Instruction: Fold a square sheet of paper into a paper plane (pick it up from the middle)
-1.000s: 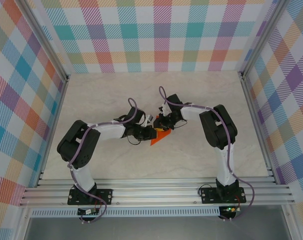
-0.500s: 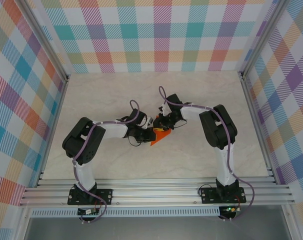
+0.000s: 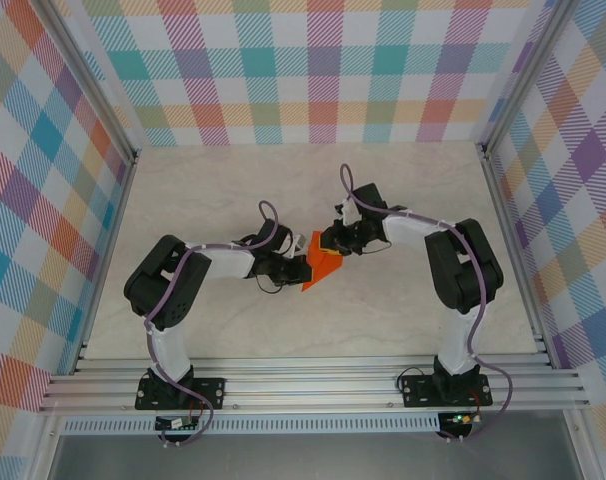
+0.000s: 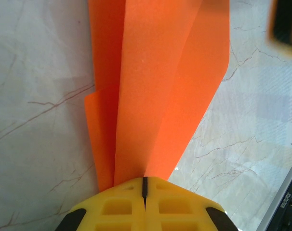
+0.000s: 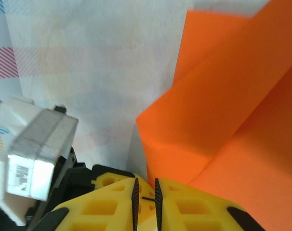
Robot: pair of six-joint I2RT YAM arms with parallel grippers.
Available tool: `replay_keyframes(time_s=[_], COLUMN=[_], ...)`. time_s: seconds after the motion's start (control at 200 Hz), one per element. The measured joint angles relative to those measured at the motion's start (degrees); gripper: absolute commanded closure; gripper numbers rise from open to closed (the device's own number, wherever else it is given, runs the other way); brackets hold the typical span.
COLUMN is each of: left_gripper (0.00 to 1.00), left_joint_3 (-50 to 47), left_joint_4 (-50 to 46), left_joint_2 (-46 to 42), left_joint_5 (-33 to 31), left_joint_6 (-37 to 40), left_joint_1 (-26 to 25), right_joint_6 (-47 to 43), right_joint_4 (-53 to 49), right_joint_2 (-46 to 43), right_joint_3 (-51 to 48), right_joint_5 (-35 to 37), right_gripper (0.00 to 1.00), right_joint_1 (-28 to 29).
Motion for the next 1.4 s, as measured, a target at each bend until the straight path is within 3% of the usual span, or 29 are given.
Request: replay_keyframes(time_s=[0.33,1.4], left_gripper=[0.98,1.0], left_joint_3=[0.0,-3.08], left_joint_4=[0.0,5.55], left_joint_2=[0.02,-0.44], left_joint_5=[0.13,0.33], left_joint_6=[0.0,0.07], left_joint_1=[0.02,0.0], right_joint_6=[0.5,-2.73], right_joint_4=[0.11,-11.67], right_joint_2=[6.6,16.92], right_joint_3=[1.38,21.51], right_joint_5=[0.5,5.97], right_gripper=[0.83,0.82], right_joint_1=[3.78,-6.58])
